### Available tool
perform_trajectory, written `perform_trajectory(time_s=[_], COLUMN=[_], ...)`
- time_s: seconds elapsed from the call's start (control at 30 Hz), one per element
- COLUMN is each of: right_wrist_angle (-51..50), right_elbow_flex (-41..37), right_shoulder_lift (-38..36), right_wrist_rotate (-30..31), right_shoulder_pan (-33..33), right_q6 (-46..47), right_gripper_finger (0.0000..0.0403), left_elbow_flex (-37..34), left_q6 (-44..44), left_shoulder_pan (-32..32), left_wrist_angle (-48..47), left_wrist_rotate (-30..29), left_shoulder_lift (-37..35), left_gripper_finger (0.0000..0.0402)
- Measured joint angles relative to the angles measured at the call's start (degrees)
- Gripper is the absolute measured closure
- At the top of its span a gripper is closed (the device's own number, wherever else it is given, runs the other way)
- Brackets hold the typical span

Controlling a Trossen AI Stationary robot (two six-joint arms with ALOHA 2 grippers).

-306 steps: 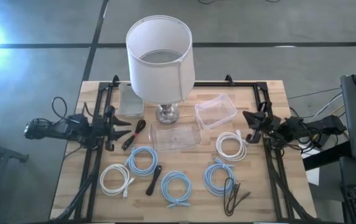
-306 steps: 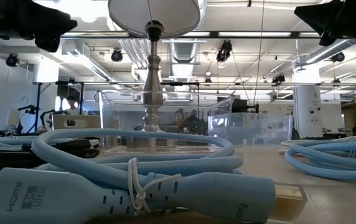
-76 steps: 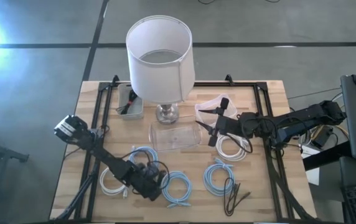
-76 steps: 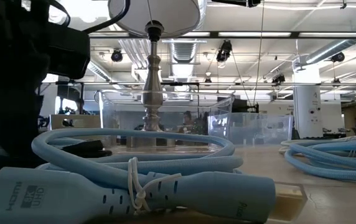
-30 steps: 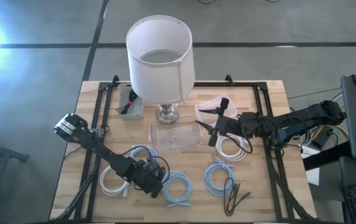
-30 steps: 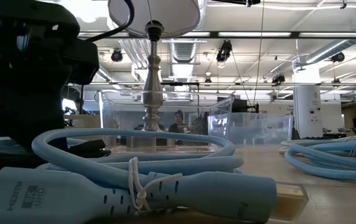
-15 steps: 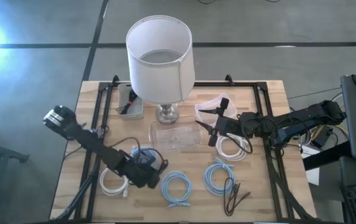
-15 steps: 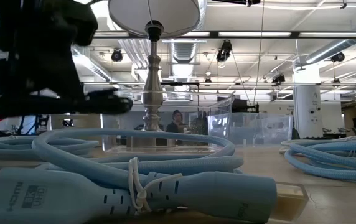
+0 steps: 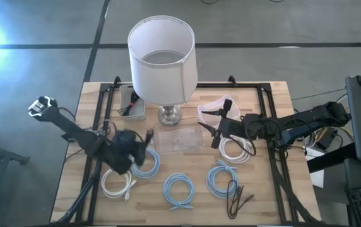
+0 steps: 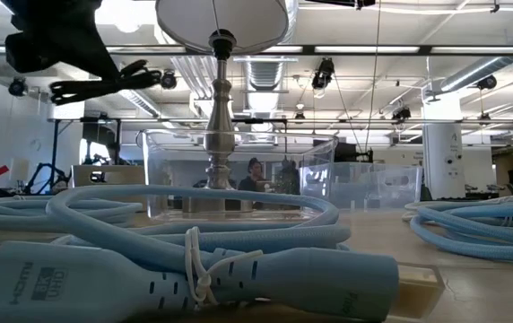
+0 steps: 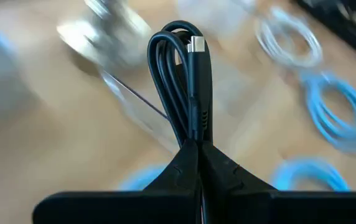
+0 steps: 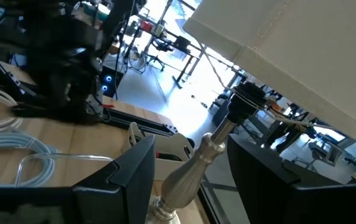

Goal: Pick & Place USB Port
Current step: Put the left black usb cable into the gray bin

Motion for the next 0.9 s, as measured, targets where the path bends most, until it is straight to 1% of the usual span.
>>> perform_trajectory(time_s=[0.13,0.2,0.33,0.5,0.63,0.73,0.8,0.9], right_wrist_angle=[0.0,0.0,0.0,0.0,0.0,0.0,0.0,-0.4], right_elbow_flex=[0.0,0.0,0.0,0.0,0.0,0.0,0.0,0.0], right_shoulder_lift=[0.0,0.0,0.0,0.0,0.0,0.0,0.0,0.0], right_wrist_rotate=[0.0,0.0,0.0,0.0,0.0,0.0,0.0,0.0], right_shoulder_pan=[0.0,0.0,0.0,0.0,0.0,0.0,0.0,0.0], right_q6=[0.0,-0.3,-0.4,-1.6,-1.0,0.0,0.1,2.3], right_gripper_finger=[0.0207,0.0206,0.0207,0.0207,0.0207,0.0207,0.0206,0.0207], left_elbow_flex=[-0.1,-0.6,-2.1,-5.4,-8.4,-10.5,-11.8,-14.1], left_q6=[-3.3,-4.7,-4.9,-1.3,6.4,12.2,17.7,27.0], left_shoulder_pan=[3.3,6.3,15.4,29.6,40.1,45.8,48.9,52.7], left_wrist_angle=[-8.8,-12.0,-15.8,-15.3,-10.8,-3.1,3.4,13.2], left_wrist_rotate=[-9.1,-11.7,-11.8,-11.8,-11.3,-10.2,-6.9,0.3], left_shoulder_lift=[-3.8,-5.4,-7.1,-7.0,-6.6,-6.6,-6.6,-6.5], left_gripper_finger=[0.0395,0.0394,0.0394,0.0394,0.0394,0.0394,0.0394,0.0394])
